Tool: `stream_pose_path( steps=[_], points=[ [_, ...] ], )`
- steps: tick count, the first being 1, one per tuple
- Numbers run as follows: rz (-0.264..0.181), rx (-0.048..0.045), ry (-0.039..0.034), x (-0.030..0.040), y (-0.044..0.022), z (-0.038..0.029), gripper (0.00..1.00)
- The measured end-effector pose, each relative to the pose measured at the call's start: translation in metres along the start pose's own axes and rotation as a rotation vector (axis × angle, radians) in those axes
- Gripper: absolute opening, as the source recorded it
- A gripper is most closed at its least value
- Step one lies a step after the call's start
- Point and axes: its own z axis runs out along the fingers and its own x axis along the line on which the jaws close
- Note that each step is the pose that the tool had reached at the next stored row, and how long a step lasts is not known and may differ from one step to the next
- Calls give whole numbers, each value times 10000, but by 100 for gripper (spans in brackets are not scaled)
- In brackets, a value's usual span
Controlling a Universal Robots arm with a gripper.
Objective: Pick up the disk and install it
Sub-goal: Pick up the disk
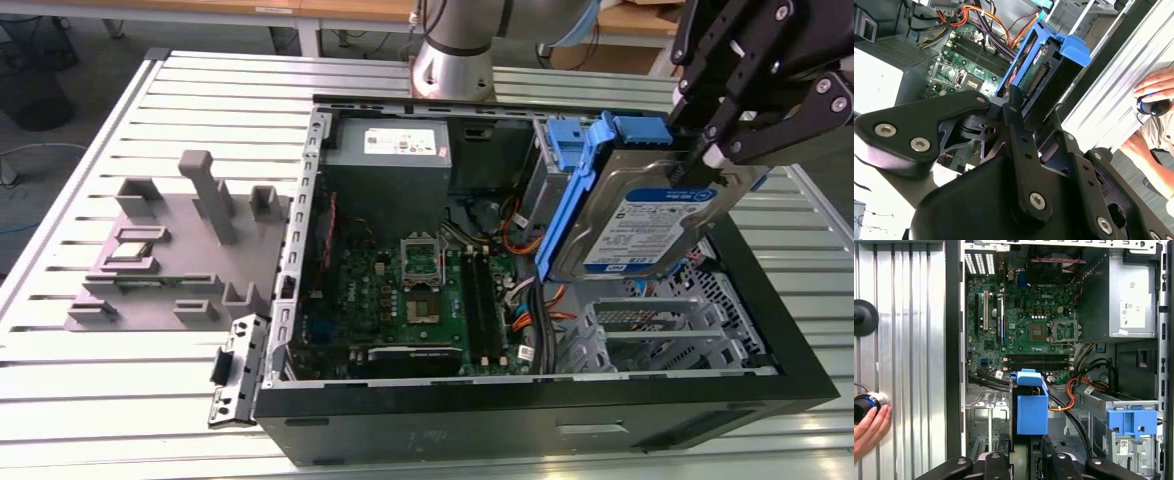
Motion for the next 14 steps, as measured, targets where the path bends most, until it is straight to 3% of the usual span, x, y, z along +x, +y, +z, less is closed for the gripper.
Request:
stream_pose_path(
  steps=[4,5,9,10,14],
  points=[
    [0,-29,3,0,-2,0,35],
    [4,-87,3,1,-4,0,35],
    [31,-503,9,1,-23,5,35],
    [35,-563,10,0,-25,4,35],
    [36,-580,10,0,-25,5,35]
  ],
)
